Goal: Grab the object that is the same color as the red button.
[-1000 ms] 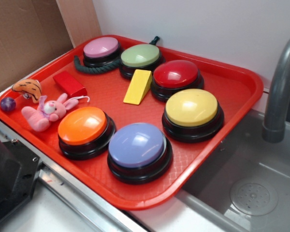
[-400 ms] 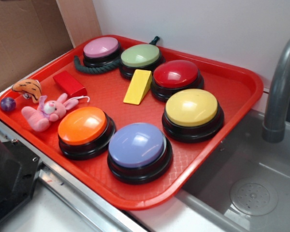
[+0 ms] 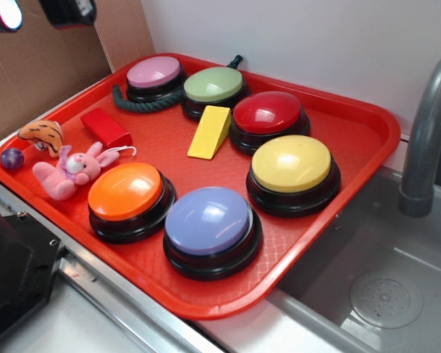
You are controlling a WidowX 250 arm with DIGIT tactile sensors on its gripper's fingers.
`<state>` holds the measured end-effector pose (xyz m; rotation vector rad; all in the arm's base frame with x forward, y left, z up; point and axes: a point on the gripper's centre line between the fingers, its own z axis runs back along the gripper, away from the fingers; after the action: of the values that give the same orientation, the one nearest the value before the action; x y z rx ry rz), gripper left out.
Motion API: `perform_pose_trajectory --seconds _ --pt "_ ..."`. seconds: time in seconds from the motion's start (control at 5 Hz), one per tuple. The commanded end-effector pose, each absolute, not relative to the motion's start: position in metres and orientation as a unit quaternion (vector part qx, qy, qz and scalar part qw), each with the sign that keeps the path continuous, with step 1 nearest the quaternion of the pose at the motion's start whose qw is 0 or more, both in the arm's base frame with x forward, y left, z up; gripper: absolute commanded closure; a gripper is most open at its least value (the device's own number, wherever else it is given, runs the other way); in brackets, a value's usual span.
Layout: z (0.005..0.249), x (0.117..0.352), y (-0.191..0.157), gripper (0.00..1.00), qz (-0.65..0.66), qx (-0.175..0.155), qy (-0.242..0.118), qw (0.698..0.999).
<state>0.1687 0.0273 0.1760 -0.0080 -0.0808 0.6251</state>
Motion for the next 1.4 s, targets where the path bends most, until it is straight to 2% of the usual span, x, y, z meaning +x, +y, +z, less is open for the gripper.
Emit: perform_pose_trajectory --seconds 0.0,0.4,0.6,0.8,1.0,1.2 --pt "0.130 0.187 0.067 0.00 0.429 0.029 -0.079 0.900" --pt "0.075 0.203 0.100 0.00 0.515 0.052 -0.106 0.849" --pt "0.057 0.207 0.108 0.00 0.541 0.057 -0.116 0.831" --pt "0.035 0.209 0.119 0.00 0.563 0.061 -0.105 0.818" --pt "0.022 0.211 0.121 0.00 0.570 0.047 -0.097 0.814" --pt "0.011 0.211 0.120 0.99 0.564 0.017 -0.087 0.821"
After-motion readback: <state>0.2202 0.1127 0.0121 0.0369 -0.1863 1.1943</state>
